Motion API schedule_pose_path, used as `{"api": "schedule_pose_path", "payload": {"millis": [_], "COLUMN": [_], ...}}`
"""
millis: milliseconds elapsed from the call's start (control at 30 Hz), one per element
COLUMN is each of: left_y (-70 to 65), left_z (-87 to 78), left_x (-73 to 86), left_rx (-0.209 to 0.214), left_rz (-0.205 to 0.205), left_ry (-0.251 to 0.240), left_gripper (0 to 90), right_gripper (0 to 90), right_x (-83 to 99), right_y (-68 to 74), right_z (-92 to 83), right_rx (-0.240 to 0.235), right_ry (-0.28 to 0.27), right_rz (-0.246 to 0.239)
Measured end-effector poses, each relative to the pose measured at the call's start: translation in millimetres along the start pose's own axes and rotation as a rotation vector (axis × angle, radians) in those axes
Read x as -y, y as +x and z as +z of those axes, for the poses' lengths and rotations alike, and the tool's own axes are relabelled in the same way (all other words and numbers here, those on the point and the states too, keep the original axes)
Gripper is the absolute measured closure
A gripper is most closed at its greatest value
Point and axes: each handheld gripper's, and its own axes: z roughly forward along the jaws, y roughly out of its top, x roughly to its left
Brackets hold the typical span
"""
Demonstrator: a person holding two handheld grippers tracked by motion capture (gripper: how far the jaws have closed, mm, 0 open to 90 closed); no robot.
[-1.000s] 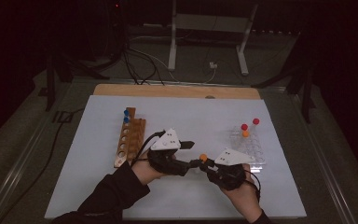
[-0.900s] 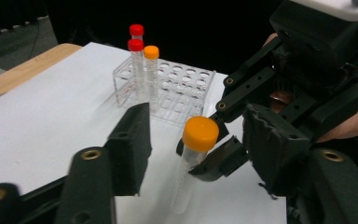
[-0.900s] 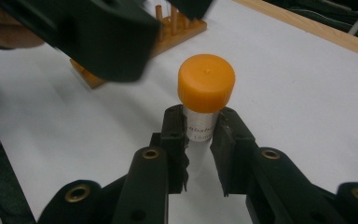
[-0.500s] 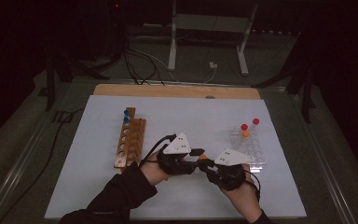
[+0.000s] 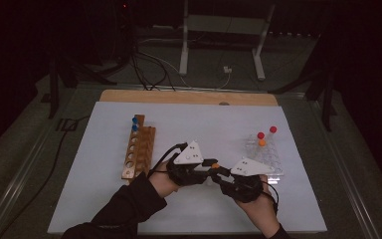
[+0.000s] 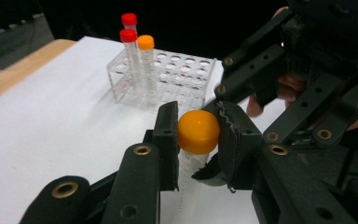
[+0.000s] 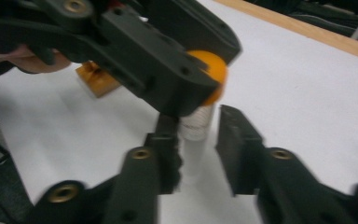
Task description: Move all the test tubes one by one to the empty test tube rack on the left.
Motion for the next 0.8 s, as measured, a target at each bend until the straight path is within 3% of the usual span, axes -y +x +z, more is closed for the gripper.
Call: {"api": "schedule_pose_path", "payload": {"millis": [533, 800], "left_y": [21.8, 38.3], "left_z": [-39.8, -68.7], "left_x": [-0.3, 2.9], "left_rx": [-0.12, -0.194], "left_rz": [-0.011, -0.039], "left_ry": [-0.021, -0.026], "left_gripper": [71.7, 71.7], "right_gripper": [15.6, 0.8], "right_x": [1.7, 2.4], "right_y": [-11.0, -13.0], "right_z": [-11.3, -10.8], "right_rx": [0.065, 0.078], "right_ry": [-0.073, -0.082], "right_rz": [0.048, 0.065]}}
